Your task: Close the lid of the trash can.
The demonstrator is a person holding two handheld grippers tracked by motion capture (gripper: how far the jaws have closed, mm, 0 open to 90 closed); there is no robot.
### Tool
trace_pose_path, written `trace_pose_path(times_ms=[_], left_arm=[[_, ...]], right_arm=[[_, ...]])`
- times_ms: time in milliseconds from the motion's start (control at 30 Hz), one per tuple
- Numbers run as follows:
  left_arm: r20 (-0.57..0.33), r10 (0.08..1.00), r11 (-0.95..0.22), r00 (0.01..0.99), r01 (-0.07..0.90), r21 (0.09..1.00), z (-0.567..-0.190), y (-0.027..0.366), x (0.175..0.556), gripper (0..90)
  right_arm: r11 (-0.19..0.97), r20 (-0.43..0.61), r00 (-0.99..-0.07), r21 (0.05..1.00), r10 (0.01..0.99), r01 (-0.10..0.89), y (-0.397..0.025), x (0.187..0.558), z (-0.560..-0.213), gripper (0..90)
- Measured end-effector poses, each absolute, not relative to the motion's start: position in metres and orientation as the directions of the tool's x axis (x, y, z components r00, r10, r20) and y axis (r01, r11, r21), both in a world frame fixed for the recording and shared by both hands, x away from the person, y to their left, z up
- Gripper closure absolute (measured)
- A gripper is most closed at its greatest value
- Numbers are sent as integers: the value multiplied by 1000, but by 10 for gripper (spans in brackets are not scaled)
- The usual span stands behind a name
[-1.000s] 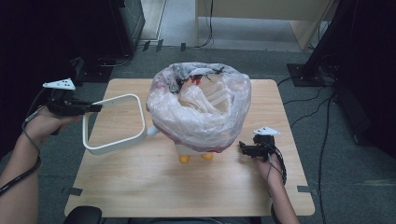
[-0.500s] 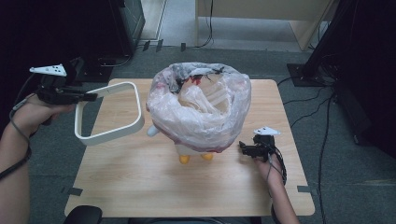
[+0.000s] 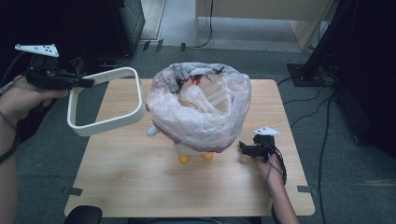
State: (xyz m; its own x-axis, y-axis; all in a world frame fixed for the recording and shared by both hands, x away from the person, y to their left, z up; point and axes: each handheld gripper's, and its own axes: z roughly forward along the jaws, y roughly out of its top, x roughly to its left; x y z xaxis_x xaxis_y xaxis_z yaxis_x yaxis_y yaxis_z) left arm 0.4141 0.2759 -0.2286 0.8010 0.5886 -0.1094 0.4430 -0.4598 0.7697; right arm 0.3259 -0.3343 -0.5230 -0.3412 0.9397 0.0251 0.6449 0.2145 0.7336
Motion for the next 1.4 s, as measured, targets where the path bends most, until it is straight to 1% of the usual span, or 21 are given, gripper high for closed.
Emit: trace_pose_path(times_ms=[167,300,567,800,1000,1167,1400], left_arm=[[-101,554,-471,826,412,780,-205,253,418,803],[-86,540,-484,837,392,783,-192,236,421,803],[-78,501,-511,862,368,777,-179,199,430,803],[-64,468,-542,881,343,767,-174,164,436,802],[-88,458,-541,884,356,762,-177,139,442,802],[-83,424,-559,902,333,759,-179,114,443,802],[-98,405,-557,909,330,762,-177,88,445,802]], right_arm=[[214,25,-341,734,940,645,-334,326,-523,131],[215,25,-341,734,940,645,-334,326,-523,131],[214,25,-341,734,940,645,-334,326,-523,131],[214,25,-341,734,940,645,-334,326,-523,131],[215,24,-341,733,940,645,-334,326,-523,131],[215,25,-341,733,940,645,-334,326,-523,131],[215,25,-341,734,940,645,-334,326,-523,131]])
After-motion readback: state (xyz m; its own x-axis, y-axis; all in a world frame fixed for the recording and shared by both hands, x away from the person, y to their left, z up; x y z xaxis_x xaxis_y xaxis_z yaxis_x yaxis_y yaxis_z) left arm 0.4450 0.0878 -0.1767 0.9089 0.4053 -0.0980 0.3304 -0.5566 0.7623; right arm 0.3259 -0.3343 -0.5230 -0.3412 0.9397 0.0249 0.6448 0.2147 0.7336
